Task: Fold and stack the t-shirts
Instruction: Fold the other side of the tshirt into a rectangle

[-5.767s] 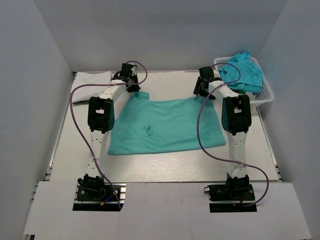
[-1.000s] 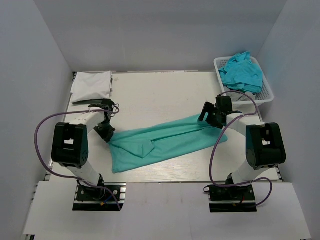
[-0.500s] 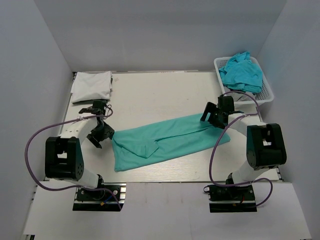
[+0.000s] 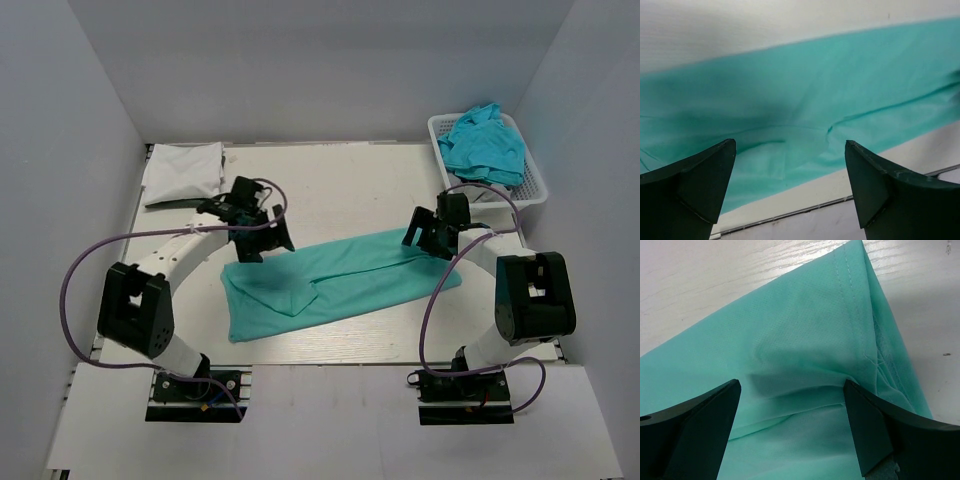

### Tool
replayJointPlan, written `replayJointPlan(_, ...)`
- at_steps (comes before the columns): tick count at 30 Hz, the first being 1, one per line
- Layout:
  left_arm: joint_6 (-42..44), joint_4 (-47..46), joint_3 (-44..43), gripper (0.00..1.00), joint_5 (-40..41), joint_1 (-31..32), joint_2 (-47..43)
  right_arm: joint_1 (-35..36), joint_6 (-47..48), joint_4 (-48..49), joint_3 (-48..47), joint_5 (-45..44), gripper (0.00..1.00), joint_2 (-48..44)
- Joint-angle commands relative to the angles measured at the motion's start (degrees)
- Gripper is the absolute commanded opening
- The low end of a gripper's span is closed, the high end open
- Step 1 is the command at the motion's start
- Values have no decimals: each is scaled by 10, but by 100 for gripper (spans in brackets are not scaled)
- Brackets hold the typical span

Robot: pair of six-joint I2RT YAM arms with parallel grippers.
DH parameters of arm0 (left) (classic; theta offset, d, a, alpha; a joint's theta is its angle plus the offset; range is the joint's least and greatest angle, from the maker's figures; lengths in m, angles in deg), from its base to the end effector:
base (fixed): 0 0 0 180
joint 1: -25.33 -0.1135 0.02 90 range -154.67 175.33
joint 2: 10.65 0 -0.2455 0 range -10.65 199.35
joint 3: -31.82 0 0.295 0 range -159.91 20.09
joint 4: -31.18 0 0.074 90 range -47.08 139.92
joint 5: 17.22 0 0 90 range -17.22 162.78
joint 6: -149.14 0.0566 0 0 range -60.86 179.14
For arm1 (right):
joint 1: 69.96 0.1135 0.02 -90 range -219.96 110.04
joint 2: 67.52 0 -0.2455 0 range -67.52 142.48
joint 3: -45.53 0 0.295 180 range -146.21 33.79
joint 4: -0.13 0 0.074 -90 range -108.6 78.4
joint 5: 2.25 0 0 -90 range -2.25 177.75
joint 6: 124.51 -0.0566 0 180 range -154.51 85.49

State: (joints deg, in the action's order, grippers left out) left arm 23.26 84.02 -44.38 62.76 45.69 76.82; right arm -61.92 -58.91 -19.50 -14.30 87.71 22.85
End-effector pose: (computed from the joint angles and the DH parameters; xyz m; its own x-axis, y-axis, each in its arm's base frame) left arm 0.3295 -0.1328 0.1844 -0.9259 -0.2720 -0.2620 -0.1590 0.9101 -0.3827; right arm 0.3558 0.0502 0.1088 -0.7501 0.3113 -0.5835 0.1872 0.9462 0.2641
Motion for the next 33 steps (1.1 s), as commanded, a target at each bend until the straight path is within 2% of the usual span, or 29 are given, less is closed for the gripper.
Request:
replayJointPlan(1,12,77,-31,100,78,52,3,-2,8,-19,-2,-13,90,-6)
replayJointPlan(3,-13,122,-36,99,121,80,11,-5,6,-19,-1,-15,90,-5)
replayJointPlan(9,-54,162,-42,95,165,157,70,-2,8,-26,-1,-22,90,-1)
replayJointPlan(14,-74,195,-87,95,222,190,132,-2,7,-30,-2,-25,90,3)
replayJointPlan(17,-80,210,-106,93,239,205,155,-4,9,-34,-2,-30,90,3)
replayJointPlan(19,-93,237,-112,87,254,205,169,-4,9,-35,-2,-36,90,0)
replayJointPlan(22,-115,261,-106,85,284,210,175,-4,9,-36,-2,-43,90,-4)
replayJointPlan(28,-120,248,-72,83,284,221,175,-4,9,-33,-1,-43,90,-5)
replayJointPlan(33,-120,260,-61,78,278,221,159,-4,11,-32,0,-43,90,-11)
